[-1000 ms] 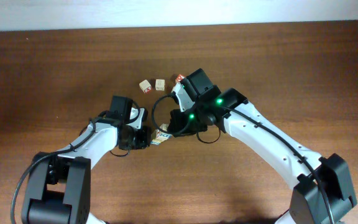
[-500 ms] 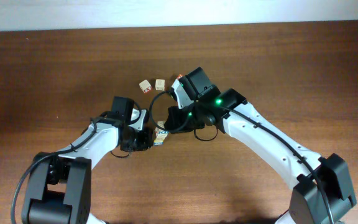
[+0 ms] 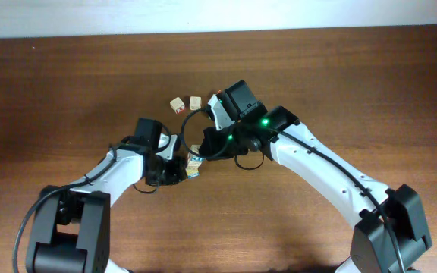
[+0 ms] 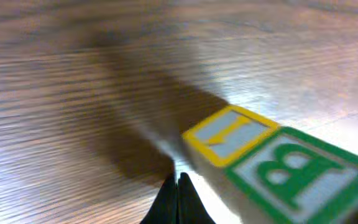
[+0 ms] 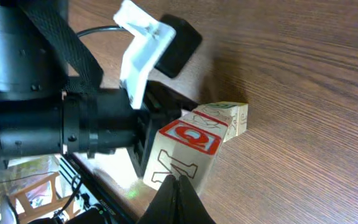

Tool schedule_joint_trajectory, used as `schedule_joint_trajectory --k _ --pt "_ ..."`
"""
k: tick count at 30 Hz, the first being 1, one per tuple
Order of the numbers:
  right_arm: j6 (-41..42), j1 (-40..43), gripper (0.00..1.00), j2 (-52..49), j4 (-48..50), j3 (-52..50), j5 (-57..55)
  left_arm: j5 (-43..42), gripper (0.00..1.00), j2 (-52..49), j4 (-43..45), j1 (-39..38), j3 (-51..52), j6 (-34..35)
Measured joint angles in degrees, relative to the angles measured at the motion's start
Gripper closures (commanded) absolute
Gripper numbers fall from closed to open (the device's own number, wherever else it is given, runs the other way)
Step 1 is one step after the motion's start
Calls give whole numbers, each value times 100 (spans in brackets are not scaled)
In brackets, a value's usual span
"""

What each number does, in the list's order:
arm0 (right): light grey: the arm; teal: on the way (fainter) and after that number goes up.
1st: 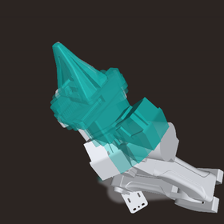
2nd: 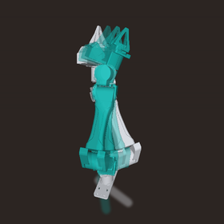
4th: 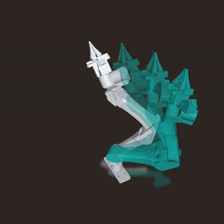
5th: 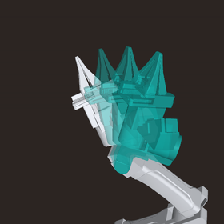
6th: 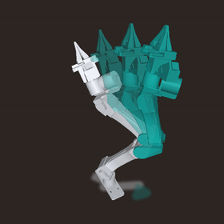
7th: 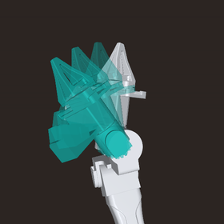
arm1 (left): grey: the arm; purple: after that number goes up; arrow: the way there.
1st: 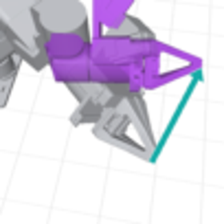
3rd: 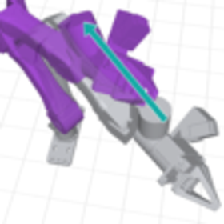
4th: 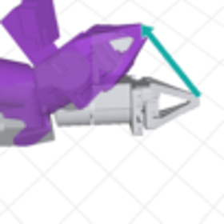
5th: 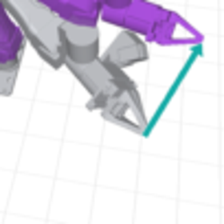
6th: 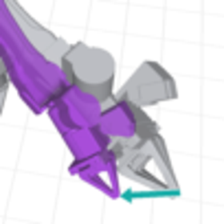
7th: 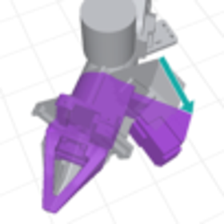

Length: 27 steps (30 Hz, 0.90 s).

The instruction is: Rotate 5 blocks

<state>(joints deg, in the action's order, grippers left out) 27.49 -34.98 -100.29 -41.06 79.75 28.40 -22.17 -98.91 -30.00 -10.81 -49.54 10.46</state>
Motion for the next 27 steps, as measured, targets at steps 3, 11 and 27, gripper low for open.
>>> schedule_joint_trajectory --k 3,11,27 --pt "22 0 96 -2 0 4 -2 127 100 0 -42 195 0 9" --pt "33 -79 96 -7 59 9 -2 168 100 0 -42 227 -2 28" --pt "-72 -264 96 -28 155 15 -4 706 89 44 -15 726 -61 734"
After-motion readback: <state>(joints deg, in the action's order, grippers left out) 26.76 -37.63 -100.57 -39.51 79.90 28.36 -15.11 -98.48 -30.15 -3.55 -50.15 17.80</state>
